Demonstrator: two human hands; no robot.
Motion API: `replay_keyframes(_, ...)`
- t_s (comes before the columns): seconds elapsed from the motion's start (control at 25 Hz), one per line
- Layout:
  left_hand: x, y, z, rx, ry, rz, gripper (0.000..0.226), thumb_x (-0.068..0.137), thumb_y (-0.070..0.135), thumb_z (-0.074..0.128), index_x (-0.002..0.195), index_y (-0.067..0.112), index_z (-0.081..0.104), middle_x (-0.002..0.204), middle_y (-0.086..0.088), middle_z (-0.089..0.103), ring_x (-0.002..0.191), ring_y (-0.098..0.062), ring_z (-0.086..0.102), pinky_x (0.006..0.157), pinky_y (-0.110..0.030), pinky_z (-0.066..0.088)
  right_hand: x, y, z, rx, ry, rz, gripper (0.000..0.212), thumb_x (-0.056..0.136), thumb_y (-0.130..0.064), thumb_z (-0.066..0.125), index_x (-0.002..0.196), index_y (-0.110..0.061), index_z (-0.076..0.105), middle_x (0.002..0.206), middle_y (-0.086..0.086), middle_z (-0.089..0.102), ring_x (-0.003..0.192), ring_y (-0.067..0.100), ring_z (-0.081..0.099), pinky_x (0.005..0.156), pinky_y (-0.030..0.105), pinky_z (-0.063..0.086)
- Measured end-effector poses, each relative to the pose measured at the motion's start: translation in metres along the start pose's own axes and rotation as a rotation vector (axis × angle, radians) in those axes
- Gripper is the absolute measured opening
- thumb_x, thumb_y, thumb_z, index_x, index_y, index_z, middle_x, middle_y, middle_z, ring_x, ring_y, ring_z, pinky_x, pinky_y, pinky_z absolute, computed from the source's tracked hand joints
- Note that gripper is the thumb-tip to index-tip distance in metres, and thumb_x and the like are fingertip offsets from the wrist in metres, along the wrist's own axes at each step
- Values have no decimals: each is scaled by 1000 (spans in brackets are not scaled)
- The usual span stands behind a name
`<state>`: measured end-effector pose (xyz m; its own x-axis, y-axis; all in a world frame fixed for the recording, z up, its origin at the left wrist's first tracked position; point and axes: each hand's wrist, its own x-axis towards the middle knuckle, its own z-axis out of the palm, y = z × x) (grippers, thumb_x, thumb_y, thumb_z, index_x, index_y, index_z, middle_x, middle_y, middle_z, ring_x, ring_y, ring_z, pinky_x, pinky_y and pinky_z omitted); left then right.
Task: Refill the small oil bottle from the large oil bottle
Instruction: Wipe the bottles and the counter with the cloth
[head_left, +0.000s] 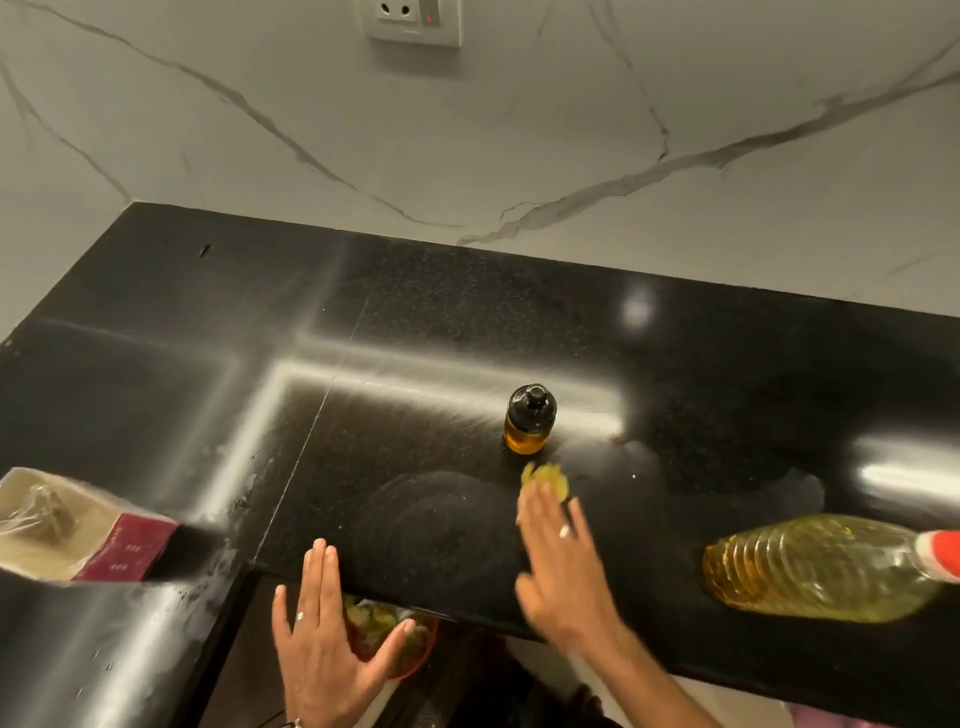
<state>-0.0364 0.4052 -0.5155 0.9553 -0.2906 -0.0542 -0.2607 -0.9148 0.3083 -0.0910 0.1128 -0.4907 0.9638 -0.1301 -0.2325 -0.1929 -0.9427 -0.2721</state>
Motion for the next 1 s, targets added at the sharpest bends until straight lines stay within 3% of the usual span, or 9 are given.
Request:
replay_keyframes(0.12, 23, 26, -4, -71, 18, 60, 117, 79, 89, 46, 165, 14, 19, 174, 0, 13, 160, -17, 14, 129, -54, 9, -51, 9, 16, -2, -57, -147, 109, 67, -44, 55, 165, -16, 17, 174, 0, -5, 161, 21, 8, 125, 50, 3)
replay_keyframes(0.2, 30, 35, -3, -75, 15, 98, 112, 82, 86, 48, 164, 13, 24, 173, -1, 17, 160, -17, 17, 129, -53, 11, -24, 38, 4, -47, 31, 59, 101, 75, -42, 52, 165, -12, 17, 173, 4, -2, 161, 23, 8, 128, 53, 4)
replay_keyframes(0.28, 23, 36, -2, -45, -5, 148, 106, 84, 84, 48, 161, 13, 31, 172, -1, 23, 159, -18, 21, 128, -54, 14, 22, 63, -27, -46, 76, 297, 92, 91, -40, 46, 165, -11, -1, 173, 7, -9, 161, 23, -8, 129, 54, 0)
replay_keyframes(0.44, -1, 23, 5, 27, 14, 209, 97, 89, 85, 38, 151, 11, 50, 163, -4, 41, 158, -8, 15, 123, -54, 20, 43, 56, -31, 45, 74, 395, 90, 95, -38, 43, 165, -11, -6, 173, 10, -11, 160, 24, -13, 130, 55, 3)
replay_keyframes(0.52, -10, 20, 6, 25, 41, 204, 94, 90, 84, 38, 145, 10, 57, 156, -6, 50, 158, -3, 13, 123, -51, 19, 9, 16, -11, 54, 62, 337, 96, 85, -41, 42, 165, -10, -1, 173, 10, -8, 160, 25, -11, 130, 54, 5)
replay_keyframes(0.64, -14, 26, 0, -47, 62, 191, 92, 91, 82, 39, 144, 9, 58, 154, -7, 52, 157, -2, 15, 127, -46, 11, -7, -41, 14, 112, -4, 179, 100, 79, -42, 40, 165, -14, -3, 173, 7, -12, 159, 23, -17, 128, 51, -5)
replay_keyframes(0.84, 28, 66, -31, -455, 167, 156, 88, 89, 73, 58, 155, 17, 44, 163, 4, 43, 151, -11, 38, 121, -39, 33, 51, -91, 2, 35, -87, -80, 94, 92, -51, 41, 165, -15, -6, 173, 6, -16, 156, 21, -27, 127, 54, -11)
replay_keyframes(0.92, 65, 97, -43, -617, 128, 140, 90, 85, 69, 67, 157, 23, 39, 161, 8, 44, 147, -8, 42, 117, -34, 41, 44, -100, 15, 48, -99, -229, 90, 95, -54, 40, 166, -16, -1, 174, 6, -6, 158, 23, -21, 126, 56, -13)
replay_keyframes(1.0, 106, 134, -47, -689, 47, 148, 94, 80, 64, 76, 157, 25, 38, 159, 8, 45, 146, -8, 43, 116, -38, 44, 18, -96, 30, 67, -136, -358, 81, 96, -43, 47, 165, -22, 10, 174, 4, 9, 160, 23, -11, 126, 59, -11)
